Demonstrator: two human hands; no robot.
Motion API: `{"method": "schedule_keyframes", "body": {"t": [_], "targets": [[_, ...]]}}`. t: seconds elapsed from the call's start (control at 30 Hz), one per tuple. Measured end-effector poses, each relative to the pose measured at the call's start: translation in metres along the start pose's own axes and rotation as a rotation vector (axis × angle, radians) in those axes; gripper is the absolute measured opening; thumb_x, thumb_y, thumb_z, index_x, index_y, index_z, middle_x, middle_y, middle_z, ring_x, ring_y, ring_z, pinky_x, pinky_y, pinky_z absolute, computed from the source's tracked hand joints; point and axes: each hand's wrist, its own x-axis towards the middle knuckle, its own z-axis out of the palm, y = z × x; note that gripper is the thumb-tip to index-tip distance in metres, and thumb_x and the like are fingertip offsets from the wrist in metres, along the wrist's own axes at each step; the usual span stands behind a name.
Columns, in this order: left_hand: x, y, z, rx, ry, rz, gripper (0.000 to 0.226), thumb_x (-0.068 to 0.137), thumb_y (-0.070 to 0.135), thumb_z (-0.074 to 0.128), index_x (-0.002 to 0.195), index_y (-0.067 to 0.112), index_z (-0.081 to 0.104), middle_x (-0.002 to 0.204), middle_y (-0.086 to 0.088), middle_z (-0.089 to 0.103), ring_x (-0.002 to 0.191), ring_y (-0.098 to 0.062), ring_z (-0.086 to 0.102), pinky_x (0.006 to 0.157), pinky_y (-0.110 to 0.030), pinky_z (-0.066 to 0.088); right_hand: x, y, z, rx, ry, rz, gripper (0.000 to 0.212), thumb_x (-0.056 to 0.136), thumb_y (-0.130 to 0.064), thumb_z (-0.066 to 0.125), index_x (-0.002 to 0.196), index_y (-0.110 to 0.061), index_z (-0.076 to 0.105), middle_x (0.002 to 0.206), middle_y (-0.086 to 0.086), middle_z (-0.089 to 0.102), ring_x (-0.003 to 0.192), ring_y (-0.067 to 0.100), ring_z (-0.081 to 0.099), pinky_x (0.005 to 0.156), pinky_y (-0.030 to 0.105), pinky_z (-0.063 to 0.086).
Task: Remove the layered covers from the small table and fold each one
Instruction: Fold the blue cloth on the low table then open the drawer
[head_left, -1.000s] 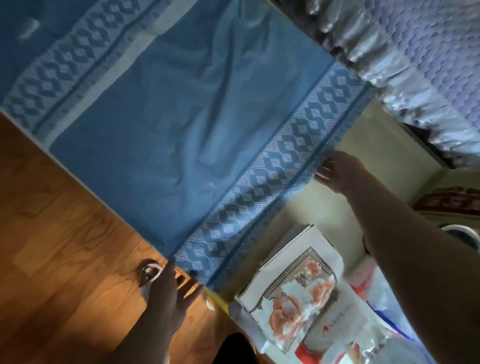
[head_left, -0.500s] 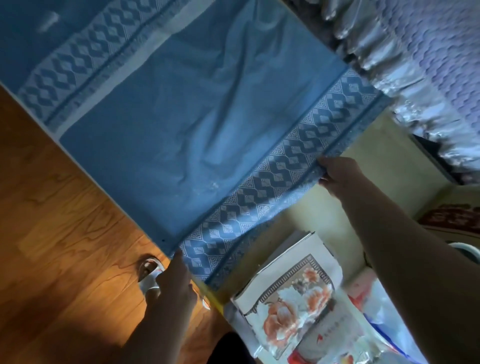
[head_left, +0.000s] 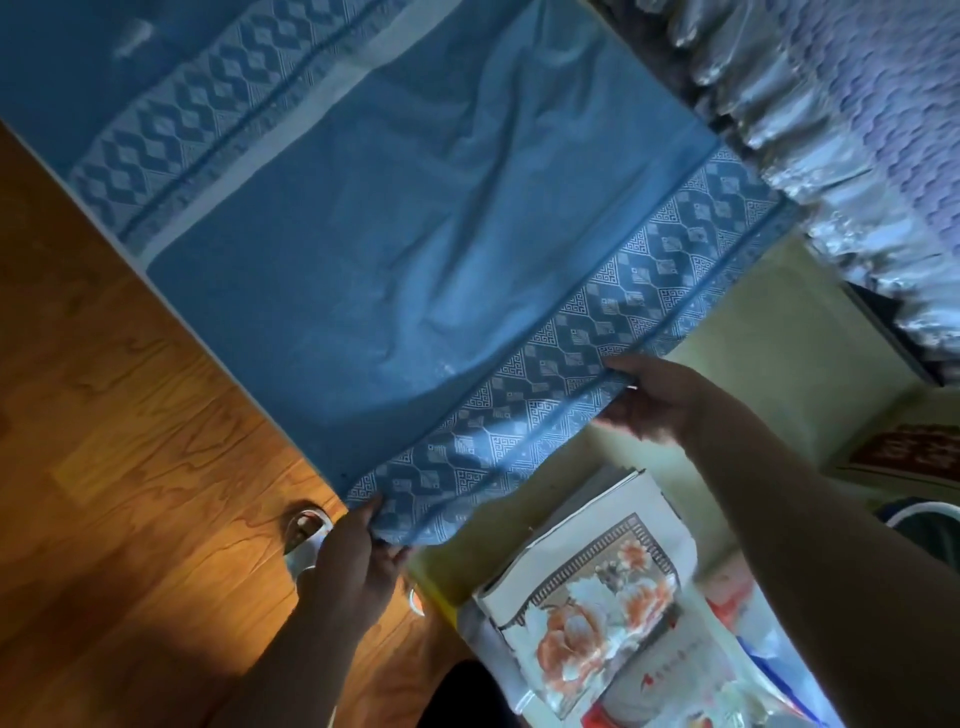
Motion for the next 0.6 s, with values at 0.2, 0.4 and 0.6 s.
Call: {"method": "schedule_keyframes", "body": {"t": [0.2,0.4,0.6], "targets": [[-0.025,0.036,-0.001,0.327,0.048,0.132,0.029,0.098,0.031,0.061,0.099,0.003,0.070,0.086,-0.015,0.074,0.083,-0.029,0.069,0.082,-0.041,0.055,0.012,0.023,0.009,0.067,0.113,0.015,0.005,0.096,-0.010,0.058,0.099,-0.012,0.060,0.083,0.009,0.075,0.079,0.027,0.073,0.072,0.047,0.062],[-0.017,-0.037,-0.026,0.560,0.073,-0.054,0.064,0.106,0.049,0.036,0.103,-0.003,0.073,0.100,-0.015,0.078,0.089,-0.021,0.071,0.072,-0.029,0.046,0.010,0.027,0.015,-0.028,0.209,0.033,0.015,0.099,-0.014,0.060,0.086,-0.011,0.053,0.078,0.007,0.057,0.071,0.022,0.059,0.063,0.043,0.059],[-0.005,-0.055,-0.030,0.351,0.100,0.043,0.044,0.103,0.046,0.047,0.092,0.010,0.070,0.095,-0.009,0.073,0.088,-0.018,0.065,0.085,-0.036,0.047,0.012,0.040,0.017,-0.143,0.227,0.026,0.018,0.097,-0.010,0.062,0.081,-0.011,0.055,0.044,0.000,0.058,0.043,0.012,0.060,0.041,0.030,0.055]]}}
